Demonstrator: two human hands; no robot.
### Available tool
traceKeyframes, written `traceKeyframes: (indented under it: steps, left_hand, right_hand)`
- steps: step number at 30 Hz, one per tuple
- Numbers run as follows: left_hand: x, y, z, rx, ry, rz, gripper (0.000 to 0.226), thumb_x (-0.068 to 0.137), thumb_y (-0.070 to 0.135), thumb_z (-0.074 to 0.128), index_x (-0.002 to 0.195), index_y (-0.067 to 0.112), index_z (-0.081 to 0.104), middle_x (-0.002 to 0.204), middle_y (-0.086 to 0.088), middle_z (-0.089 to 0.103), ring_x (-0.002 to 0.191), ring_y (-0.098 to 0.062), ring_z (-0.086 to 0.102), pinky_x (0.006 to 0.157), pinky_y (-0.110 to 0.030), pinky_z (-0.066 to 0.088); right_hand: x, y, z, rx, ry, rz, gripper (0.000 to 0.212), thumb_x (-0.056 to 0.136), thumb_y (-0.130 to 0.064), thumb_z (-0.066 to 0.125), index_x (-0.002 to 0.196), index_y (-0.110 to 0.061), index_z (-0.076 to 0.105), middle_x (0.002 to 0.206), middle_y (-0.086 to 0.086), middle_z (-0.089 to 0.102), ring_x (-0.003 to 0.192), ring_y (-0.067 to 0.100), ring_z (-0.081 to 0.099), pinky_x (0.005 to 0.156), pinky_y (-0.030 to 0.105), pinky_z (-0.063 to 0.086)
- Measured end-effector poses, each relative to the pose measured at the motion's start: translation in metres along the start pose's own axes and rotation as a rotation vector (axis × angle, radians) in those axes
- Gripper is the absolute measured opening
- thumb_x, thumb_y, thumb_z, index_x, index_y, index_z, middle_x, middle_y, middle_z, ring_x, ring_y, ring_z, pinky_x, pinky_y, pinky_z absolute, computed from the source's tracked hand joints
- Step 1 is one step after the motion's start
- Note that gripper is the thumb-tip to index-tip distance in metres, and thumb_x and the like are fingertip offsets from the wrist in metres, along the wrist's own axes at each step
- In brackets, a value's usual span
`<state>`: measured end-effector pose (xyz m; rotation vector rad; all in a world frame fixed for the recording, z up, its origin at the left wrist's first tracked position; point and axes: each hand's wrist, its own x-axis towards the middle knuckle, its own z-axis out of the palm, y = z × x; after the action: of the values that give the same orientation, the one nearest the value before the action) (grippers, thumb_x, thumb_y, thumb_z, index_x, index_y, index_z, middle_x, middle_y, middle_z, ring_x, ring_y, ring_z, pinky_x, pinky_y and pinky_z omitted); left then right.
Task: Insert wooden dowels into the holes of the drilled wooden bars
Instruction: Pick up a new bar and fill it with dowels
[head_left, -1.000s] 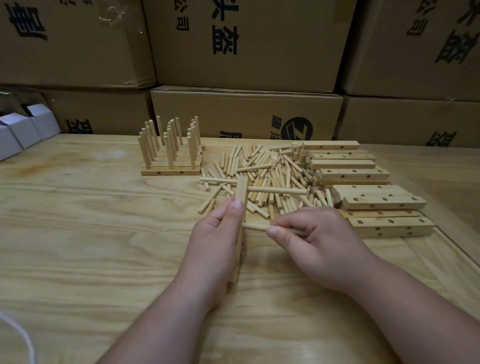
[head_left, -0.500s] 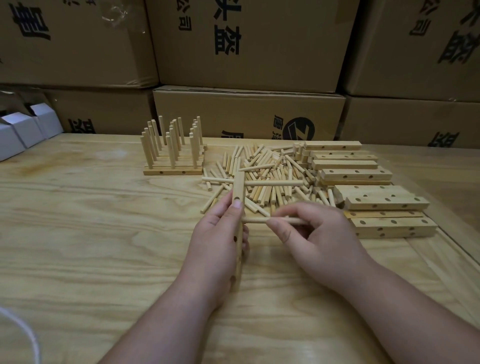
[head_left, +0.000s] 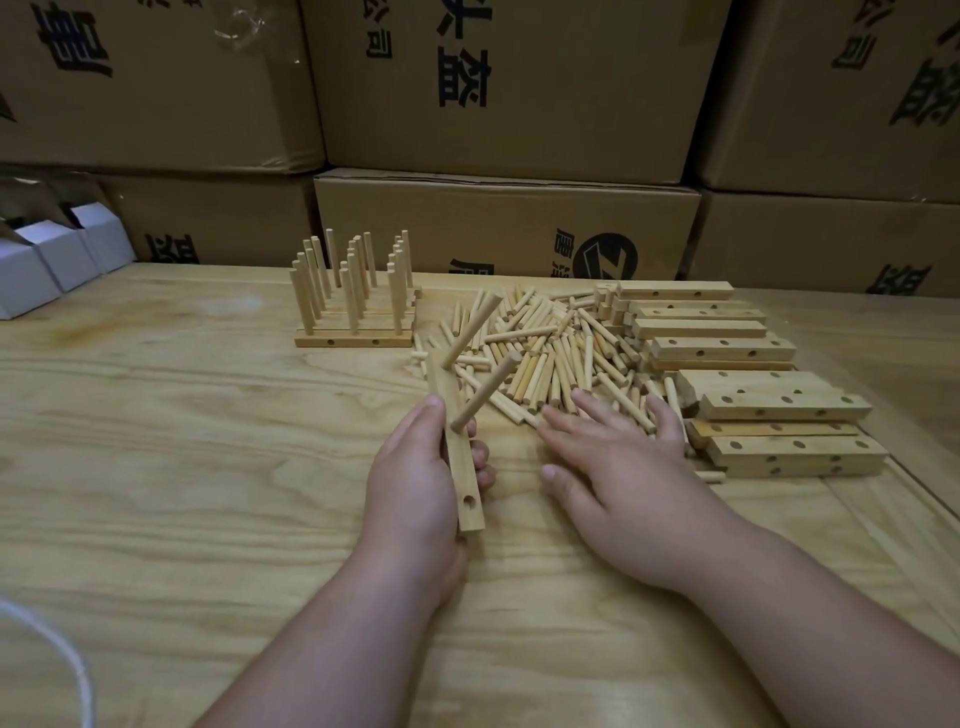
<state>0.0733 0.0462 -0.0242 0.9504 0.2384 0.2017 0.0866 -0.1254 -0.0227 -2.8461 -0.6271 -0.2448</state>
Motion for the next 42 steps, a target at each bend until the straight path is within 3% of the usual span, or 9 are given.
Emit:
traceKeyframes:
  steps: [4, 6, 10, 15, 20, 31, 36, 40, 42]
  left_hand:
    - [0.0001, -0.0001, 0.0, 0.005, -0.001, -0.001, 0.028, 0.107, 0.026, 0.046, 0.089, 0.009, 0.059, 0.069, -0.004, 0.053, 0.052, -0.013, 0.046, 0.046, -0.027, 0.04]
    - [0.0004, -0.0004, 0.0002, 0.001, 0.004, 0.0, 0.027, 0.107, 0.026, 0.046, 0.089, 0.01, 0.06, 0.071, -0.004, 0.053, 0.052, -0.013, 0.046, 0.045, -0.027, 0.04]
    - [0.0009, -0.001, -0.0002, 0.006, 0.003, 0.003, 0.026, 0.107, 0.026, 0.046, 0.091, 0.011, 0.061, 0.071, -0.004, 0.052, 0.052, -0.014, 0.046, 0.046, -0.027, 0.04]
    - [0.0007, -0.0015, -0.0005, -0.005, -0.004, 0.005, 0.024, 0.107, 0.025, 0.047, 0.097, 0.01, 0.063, 0.071, -0.004, 0.054, 0.052, -0.014, 0.046, 0.046, -0.027, 0.04]
    - [0.0025, -0.0024, -0.0011, -0.015, -0.003, 0.007, 0.025, 0.107, 0.026, 0.047, 0.107, 0.009, 0.065, 0.072, -0.003, 0.055, 0.052, -0.013, 0.047, 0.045, -0.026, 0.041]
    - [0.0037, -0.0031, -0.0017, -0.033, -0.009, 0.003, 0.026, 0.107, 0.026, 0.047, 0.111, 0.008, 0.065, 0.072, -0.004, 0.055, 0.052, -0.014, 0.047, 0.045, -0.026, 0.041]
    - [0.0048, -0.0034, -0.0021, -0.041, -0.018, 0.0, 0.026, 0.107, 0.027, 0.046, 0.112, 0.009, 0.065, 0.073, -0.004, 0.053, 0.053, -0.014, 0.046, 0.046, -0.026, 0.04]
    - [0.0049, -0.0002, -0.0027, -0.114, 0.007, -0.024, 0.024, 0.106, 0.033, 0.049, 0.115, 0.015, 0.062, 0.074, -0.003, 0.054, 0.052, -0.013, 0.047, 0.045, -0.026, 0.04]
    - [0.005, 0.0014, -0.0026, -0.146, 0.029, -0.025, 0.028, 0.105, 0.039, 0.05, 0.121, 0.019, 0.062, 0.073, -0.001, 0.056, 0.051, -0.012, 0.047, 0.044, -0.026, 0.04]
  right_hand:
    - [-0.0007, -0.0021, -0.0015, 0.032, 0.113, 0.0, 0.036, 0.095, -0.049, 0.041, 0.114, -0.036, 0.069, 0.122, -0.026, 0.061, 0.135, 0.006, 0.04, 0.116, 0.046, -0.009]
    - [-0.0002, -0.0028, -0.0022, 0.05, 0.167, 0.018, 0.035, 0.091, -0.052, 0.042, 0.105, -0.036, 0.07, 0.107, -0.025, 0.059, 0.121, 0.005, 0.047, 0.117, 0.045, -0.001]
    - [0.0001, -0.003, -0.0003, -0.025, 0.103, 0.055, 0.04, 0.092, -0.06, 0.049, 0.117, -0.036, 0.069, 0.13, -0.022, 0.051, 0.133, 0.007, 0.033, 0.118, 0.05, -0.004]
    - [0.0017, -0.0018, 0.0012, -0.05, 0.164, 0.104, 0.018, 0.088, -0.047, 0.057, 0.089, -0.036, 0.071, 0.126, -0.02, 0.055, 0.131, 0.008, 0.033, 0.115, 0.048, -0.005]
    - [0.0022, -0.0008, 0.0025, -0.074, 0.182, 0.167, 0.035, 0.088, -0.059, 0.051, 0.105, -0.038, 0.073, 0.131, -0.019, 0.055, 0.134, 0.011, 0.034, 0.116, 0.053, -0.001]
    - [0.0006, -0.0047, 0.0043, 0.017, 0.097, 0.029, 0.026, 0.093, -0.057, 0.053, 0.112, -0.047, 0.068, 0.146, -0.021, 0.044, 0.141, 0.009, 0.019, 0.117, 0.051, -0.005]
    - [0.0018, -0.0027, 0.0039, 0.036, 0.215, 0.031, 0.007, 0.097, -0.038, 0.054, 0.098, -0.038, 0.062, 0.124, -0.023, 0.053, 0.129, 0.005, 0.033, 0.115, 0.038, 0.005]
    - [0.0033, -0.0019, -0.0015, 0.199, 0.428, 0.039, 0.011, 0.101, -0.027, 0.048, 0.098, -0.038, 0.049, 0.09, -0.026, 0.05, 0.099, -0.004, 0.041, 0.1, 0.025, 0.014]
    - [0.0024, -0.0028, -0.0041, 0.29, 0.504, 0.002, 0.01, 0.102, -0.028, 0.044, 0.099, -0.035, 0.051, 0.088, -0.029, 0.048, 0.099, -0.013, 0.04, 0.094, 0.025, 0.019]
